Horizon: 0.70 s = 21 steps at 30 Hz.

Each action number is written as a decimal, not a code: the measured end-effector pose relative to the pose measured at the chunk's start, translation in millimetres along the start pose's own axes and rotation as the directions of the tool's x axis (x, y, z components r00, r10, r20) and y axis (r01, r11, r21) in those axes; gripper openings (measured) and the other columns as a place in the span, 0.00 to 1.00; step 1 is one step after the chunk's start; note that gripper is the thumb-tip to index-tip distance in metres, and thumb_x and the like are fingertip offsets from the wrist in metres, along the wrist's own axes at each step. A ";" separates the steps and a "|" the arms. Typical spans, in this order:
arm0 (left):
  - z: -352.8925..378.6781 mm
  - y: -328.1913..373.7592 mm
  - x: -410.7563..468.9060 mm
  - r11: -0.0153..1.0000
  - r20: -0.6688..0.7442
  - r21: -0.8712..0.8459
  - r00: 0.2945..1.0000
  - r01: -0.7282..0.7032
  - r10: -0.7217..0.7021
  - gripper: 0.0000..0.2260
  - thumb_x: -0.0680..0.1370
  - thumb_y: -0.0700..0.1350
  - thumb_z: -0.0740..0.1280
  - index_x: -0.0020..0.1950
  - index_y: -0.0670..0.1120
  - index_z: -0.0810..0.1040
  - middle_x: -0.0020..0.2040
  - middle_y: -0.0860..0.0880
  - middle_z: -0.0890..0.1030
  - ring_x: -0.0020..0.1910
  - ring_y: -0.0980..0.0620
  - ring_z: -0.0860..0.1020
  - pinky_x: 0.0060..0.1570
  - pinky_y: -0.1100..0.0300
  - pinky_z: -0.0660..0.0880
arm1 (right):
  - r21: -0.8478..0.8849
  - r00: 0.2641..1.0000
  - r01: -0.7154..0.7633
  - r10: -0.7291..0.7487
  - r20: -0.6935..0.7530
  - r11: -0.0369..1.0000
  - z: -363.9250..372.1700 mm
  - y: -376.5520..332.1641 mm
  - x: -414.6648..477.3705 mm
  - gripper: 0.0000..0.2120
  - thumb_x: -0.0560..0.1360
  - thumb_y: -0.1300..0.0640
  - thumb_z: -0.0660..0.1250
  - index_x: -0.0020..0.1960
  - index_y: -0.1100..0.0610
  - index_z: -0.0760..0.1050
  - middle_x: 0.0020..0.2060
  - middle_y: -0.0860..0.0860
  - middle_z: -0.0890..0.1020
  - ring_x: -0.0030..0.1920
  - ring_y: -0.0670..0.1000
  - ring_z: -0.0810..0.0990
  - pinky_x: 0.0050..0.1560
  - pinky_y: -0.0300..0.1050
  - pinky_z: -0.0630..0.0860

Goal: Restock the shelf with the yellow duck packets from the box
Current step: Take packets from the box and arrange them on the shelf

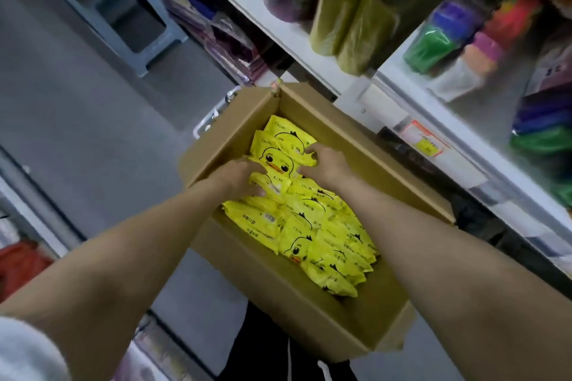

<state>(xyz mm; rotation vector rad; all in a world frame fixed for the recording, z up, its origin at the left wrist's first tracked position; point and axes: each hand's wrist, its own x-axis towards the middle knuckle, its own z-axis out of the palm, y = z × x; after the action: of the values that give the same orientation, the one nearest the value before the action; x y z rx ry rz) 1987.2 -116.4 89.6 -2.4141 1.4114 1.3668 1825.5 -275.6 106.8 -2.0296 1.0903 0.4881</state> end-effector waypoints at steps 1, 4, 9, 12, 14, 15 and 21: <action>2.9 -5.2 4.0 1.000 0.014 -0.006 1.000 -0.017 0.017 0.27 0.72 0.57 0.74 0.70 0.54 0.72 0.70 0.48 0.72 0.68 0.46 0.70 0.67 0.51 0.68 | 0.017 1.000 0.014 -0.015 0.006 1.000 5.5 -4.5 10.6 0.26 0.73 0.47 0.74 0.68 0.51 0.73 0.64 0.54 0.78 0.61 0.56 0.79 0.58 0.50 0.77; 9.6 -17.3 17.5 0.999 0.039 -0.002 0.998 -0.040 0.040 0.28 0.72 0.56 0.73 0.70 0.53 0.72 0.69 0.47 0.73 0.68 0.45 0.71 0.67 0.51 0.67 | 0.034 0.999 0.043 -0.044 0.029 0.998 23.6 -13.2 39.5 0.28 0.73 0.47 0.74 0.69 0.52 0.72 0.67 0.53 0.76 0.65 0.54 0.76 0.60 0.48 0.74; 15.8 -23.3 36.3 0.998 0.069 0.024 0.996 -0.052 0.050 0.29 0.73 0.55 0.73 0.72 0.52 0.70 0.71 0.48 0.72 0.69 0.46 0.70 0.67 0.56 0.66 | -0.092 1.000 0.018 -0.017 0.008 0.996 45.2 -15.1 67.3 0.31 0.71 0.43 0.75 0.70 0.50 0.71 0.66 0.51 0.76 0.67 0.55 0.73 0.62 0.52 0.74; 18.8 -23.5 43.1 0.998 0.103 0.044 0.994 -0.036 0.032 0.30 0.73 0.57 0.72 0.74 0.54 0.69 0.72 0.48 0.70 0.71 0.46 0.67 0.68 0.57 0.64 | -0.160 1.000 0.008 -0.011 -0.015 0.987 51.5 -15.8 76.3 0.32 0.69 0.43 0.77 0.68 0.52 0.70 0.65 0.54 0.74 0.67 0.57 0.70 0.61 0.53 0.73; 20.8 -23.6 47.6 0.997 0.121 0.070 0.993 -0.024 0.015 0.31 0.72 0.58 0.73 0.73 0.56 0.69 0.72 0.48 0.70 0.70 0.46 0.68 0.69 0.55 0.65 | -0.152 1.000 0.002 -0.005 -0.024 0.988 54.6 -15.4 80.9 0.33 0.68 0.46 0.79 0.67 0.53 0.69 0.63 0.55 0.73 0.66 0.58 0.69 0.61 0.53 0.72; 21.6 -24.0 49.2 0.997 0.125 0.076 0.992 -0.020 0.010 0.30 0.71 0.58 0.74 0.72 0.57 0.70 0.71 0.48 0.71 0.70 0.46 0.68 0.69 0.55 0.66 | -0.157 1.000 -0.005 0.001 -0.026 0.988 55.8 -15.0 82.6 0.33 0.68 0.47 0.79 0.67 0.53 0.69 0.63 0.56 0.73 0.66 0.58 0.70 0.60 0.52 0.72; 17.7 -17.1 51.6 0.999 0.112 0.021 0.992 0.047 -0.049 0.22 0.72 0.54 0.75 0.66 0.57 0.78 0.63 0.49 0.77 0.63 0.48 0.74 0.61 0.57 0.72 | -0.155 0.996 -0.066 0.073 0.041 0.986 59.0 -3.6 81.0 0.23 0.70 0.46 0.76 0.60 0.54 0.75 0.61 0.56 0.74 0.64 0.58 0.72 0.55 0.49 0.73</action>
<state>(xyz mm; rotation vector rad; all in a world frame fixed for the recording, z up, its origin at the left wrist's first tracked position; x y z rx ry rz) 1998.0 -134.6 36.5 -2.3039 1.3248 1.4469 1875.3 -271.9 19.8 -2.1071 1.1285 0.6703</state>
